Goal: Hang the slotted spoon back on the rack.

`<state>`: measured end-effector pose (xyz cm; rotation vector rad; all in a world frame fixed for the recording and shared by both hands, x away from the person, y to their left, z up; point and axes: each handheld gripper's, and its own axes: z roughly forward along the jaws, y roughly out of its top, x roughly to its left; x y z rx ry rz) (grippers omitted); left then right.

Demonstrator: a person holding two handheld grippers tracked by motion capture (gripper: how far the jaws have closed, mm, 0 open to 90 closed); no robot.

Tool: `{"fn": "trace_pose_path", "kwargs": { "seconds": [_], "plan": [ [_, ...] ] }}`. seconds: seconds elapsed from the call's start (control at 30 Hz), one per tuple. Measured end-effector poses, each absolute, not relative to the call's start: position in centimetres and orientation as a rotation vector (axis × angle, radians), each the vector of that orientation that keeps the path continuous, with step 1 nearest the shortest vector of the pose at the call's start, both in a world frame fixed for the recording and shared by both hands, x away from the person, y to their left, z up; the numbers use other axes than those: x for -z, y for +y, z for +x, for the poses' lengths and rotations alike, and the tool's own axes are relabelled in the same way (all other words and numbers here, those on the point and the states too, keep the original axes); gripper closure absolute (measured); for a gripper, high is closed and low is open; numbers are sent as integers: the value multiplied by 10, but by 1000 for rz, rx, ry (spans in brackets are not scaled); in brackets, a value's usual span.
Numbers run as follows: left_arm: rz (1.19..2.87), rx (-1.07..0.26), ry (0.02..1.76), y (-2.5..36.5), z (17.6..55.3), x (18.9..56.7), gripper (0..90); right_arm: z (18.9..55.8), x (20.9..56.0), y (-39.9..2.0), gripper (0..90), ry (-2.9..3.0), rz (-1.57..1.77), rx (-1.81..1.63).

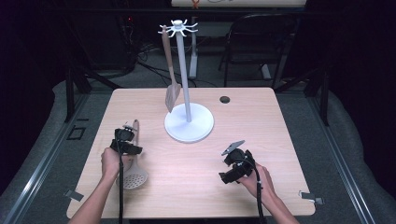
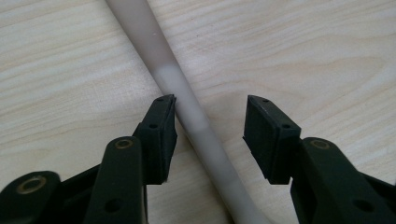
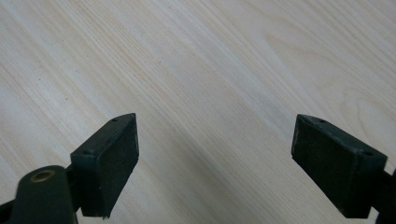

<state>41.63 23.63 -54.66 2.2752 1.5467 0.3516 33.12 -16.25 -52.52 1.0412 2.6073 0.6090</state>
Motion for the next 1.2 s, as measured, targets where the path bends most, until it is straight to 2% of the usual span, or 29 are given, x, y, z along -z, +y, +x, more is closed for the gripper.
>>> {"fn": "trace_pose_path", "kwargs": {
  "seconds": [0.17,1.0,1.13,1.2],
  "plan": [
    [2250,-340,1554,243,416,547,618,332,526,-162,147,2613,1039,-605],
    [2283,-286,1528,248,418,547,665,331,526,-162,149,2620,1039,-595],
    [2286,-283,1532,247,418,547,662,331,526,-162,149,2619,1038,-594],
    [2302,-279,1539,246,418,549,631,331,526,-162,149,2615,1039,-597]
  ]
}}
